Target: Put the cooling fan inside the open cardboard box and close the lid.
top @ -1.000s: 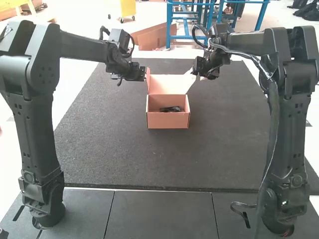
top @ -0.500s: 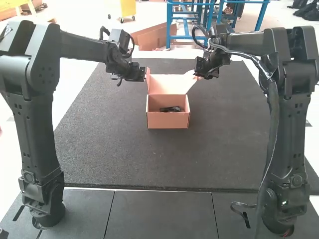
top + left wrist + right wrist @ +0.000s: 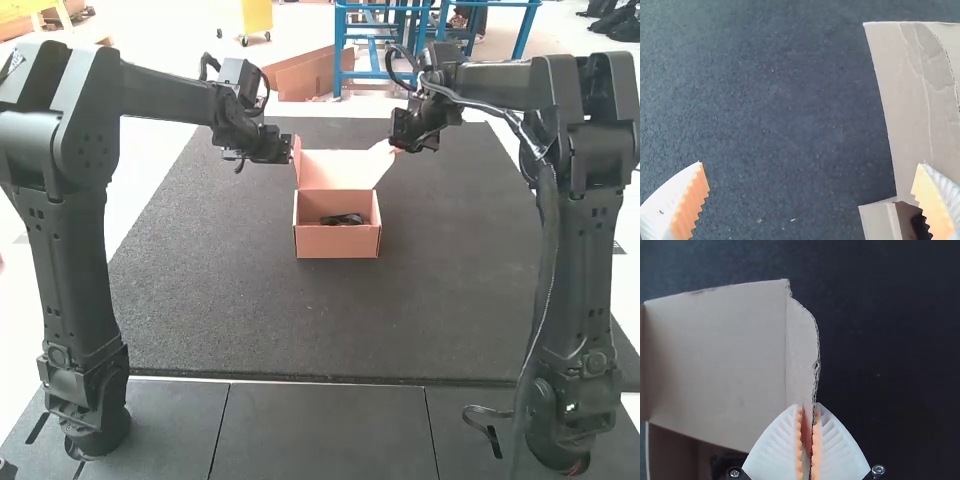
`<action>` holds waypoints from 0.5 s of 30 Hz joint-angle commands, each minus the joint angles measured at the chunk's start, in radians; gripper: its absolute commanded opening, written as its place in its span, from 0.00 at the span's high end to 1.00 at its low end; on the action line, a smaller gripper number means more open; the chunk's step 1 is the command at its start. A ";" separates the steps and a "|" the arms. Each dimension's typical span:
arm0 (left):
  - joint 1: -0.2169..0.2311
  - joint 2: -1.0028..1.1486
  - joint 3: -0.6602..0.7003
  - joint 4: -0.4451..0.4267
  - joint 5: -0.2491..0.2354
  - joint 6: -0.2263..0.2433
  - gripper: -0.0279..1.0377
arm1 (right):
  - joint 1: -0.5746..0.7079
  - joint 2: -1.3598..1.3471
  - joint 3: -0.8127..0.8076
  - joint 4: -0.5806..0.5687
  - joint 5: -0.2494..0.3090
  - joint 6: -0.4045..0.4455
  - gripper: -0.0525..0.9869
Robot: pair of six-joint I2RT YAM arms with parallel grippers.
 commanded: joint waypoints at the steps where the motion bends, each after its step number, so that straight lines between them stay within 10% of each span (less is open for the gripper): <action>1: -0.002 0.006 0.043 0.002 0.016 0.003 0.07 | 0.001 -0.006 0.029 -0.008 -0.006 0.010 0.88; 15: -0.002 0.006 0.046 -0.002 0.016 0.005 0.07 | 0.010 -0.008 0.019 -0.049 -0.038 -0.003 0.96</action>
